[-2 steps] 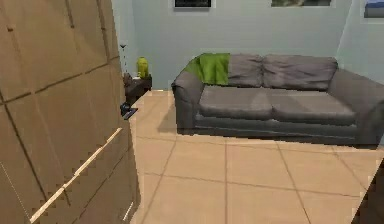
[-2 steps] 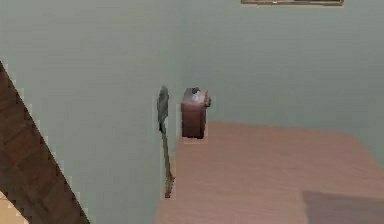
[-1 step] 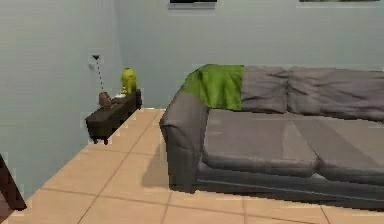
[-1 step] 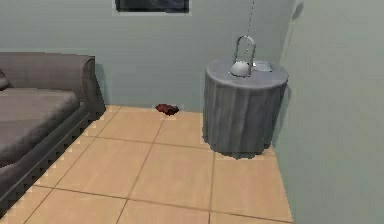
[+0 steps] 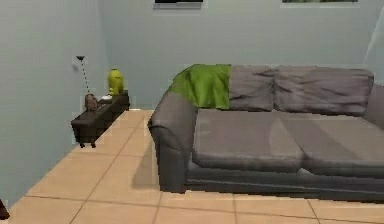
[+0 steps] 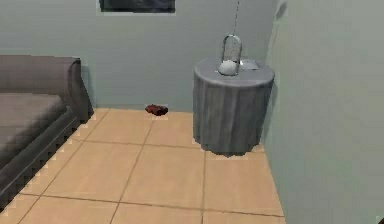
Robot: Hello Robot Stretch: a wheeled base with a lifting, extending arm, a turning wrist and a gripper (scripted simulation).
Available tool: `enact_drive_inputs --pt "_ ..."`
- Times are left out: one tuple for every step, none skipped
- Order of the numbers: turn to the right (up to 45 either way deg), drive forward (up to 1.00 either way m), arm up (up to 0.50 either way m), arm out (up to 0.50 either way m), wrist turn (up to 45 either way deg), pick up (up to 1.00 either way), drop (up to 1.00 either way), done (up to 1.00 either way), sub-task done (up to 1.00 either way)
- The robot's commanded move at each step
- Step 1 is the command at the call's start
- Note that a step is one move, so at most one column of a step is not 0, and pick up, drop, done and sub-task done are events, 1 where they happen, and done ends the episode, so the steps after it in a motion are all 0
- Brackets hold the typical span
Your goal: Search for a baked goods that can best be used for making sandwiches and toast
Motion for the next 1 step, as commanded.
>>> enact_drive_inputs --pt "0.0 0.35 0.0 0.0 0.0 0.0 0.0 0.0 0.0"
